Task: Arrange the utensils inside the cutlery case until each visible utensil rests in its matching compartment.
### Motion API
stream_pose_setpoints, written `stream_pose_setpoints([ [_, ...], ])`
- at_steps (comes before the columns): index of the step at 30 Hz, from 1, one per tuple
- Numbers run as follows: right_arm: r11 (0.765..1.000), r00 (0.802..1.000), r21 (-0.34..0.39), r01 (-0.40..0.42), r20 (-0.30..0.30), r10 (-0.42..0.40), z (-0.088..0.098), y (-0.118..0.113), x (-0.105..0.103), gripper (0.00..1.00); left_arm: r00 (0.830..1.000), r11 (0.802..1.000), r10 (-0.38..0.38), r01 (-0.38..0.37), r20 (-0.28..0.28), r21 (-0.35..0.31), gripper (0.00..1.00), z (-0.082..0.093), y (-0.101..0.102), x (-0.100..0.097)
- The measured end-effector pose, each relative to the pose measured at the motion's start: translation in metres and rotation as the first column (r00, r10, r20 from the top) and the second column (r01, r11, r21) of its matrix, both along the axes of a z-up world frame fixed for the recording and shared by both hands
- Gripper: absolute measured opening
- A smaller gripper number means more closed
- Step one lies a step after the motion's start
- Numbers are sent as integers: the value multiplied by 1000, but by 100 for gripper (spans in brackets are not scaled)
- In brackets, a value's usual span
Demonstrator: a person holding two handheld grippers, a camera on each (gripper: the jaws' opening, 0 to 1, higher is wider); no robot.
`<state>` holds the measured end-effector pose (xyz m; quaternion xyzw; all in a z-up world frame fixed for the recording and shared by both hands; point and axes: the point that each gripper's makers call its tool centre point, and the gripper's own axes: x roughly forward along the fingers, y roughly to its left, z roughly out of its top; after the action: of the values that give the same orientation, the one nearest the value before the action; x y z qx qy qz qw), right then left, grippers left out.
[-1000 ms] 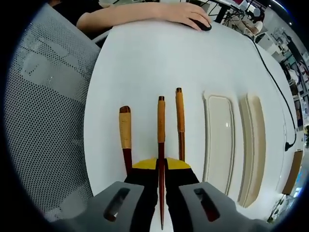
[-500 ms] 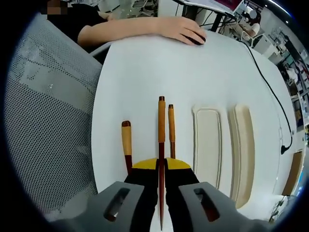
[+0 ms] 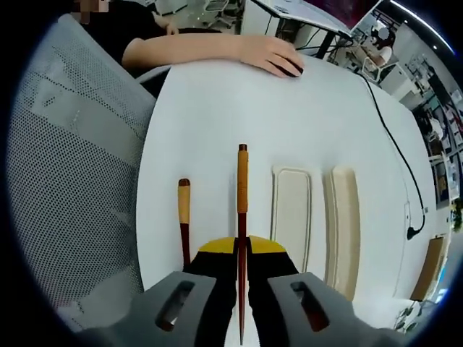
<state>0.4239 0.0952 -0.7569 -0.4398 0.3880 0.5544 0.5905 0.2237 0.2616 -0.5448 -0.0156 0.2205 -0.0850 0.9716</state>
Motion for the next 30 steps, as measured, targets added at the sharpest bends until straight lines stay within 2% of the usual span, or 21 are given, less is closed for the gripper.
stream_pose_setpoints([
  [3,1000,1000,1,-4,2,4,9,-2,7,1,1000,1000,-11,11,-1,5,75,1,-2,1],
  [6,999,998,31,33,-57,-31,19,2,8,1,1000,1000,-19,19,0,13,75,2,-3,2],
  [9,998,996,48,47,-83,-43,28,2,17,1,1000,1000,-12,12,8,15,75,5,-2,3],
  [22,997,997,46,62,-52,-59,64,-10,69,1,1000,999,-24,24,4,31,75,6,-2,4],
  [23,997,997,48,64,-50,-61,66,-9,68,1,1000,999,-24,24,5,31,75,7,-3,4],
  [25,996,996,57,67,-58,-64,72,-9,72,1,1000,999,-27,27,4,31,75,7,-3,5],
  [26,991,991,101,87,-110,-76,76,-2,69,1,1000,999,-28,27,4,32,75,6,-4,6],
  [27,988,989,129,91,-130,-74,80,2,68,1,1000,999,-28,28,3,31,75,6,-5,6],
  [30,988,990,128,89,-120,-74,87,2,77,1,1000,999,-28,28,-2,30,75,4,-6,7],
])
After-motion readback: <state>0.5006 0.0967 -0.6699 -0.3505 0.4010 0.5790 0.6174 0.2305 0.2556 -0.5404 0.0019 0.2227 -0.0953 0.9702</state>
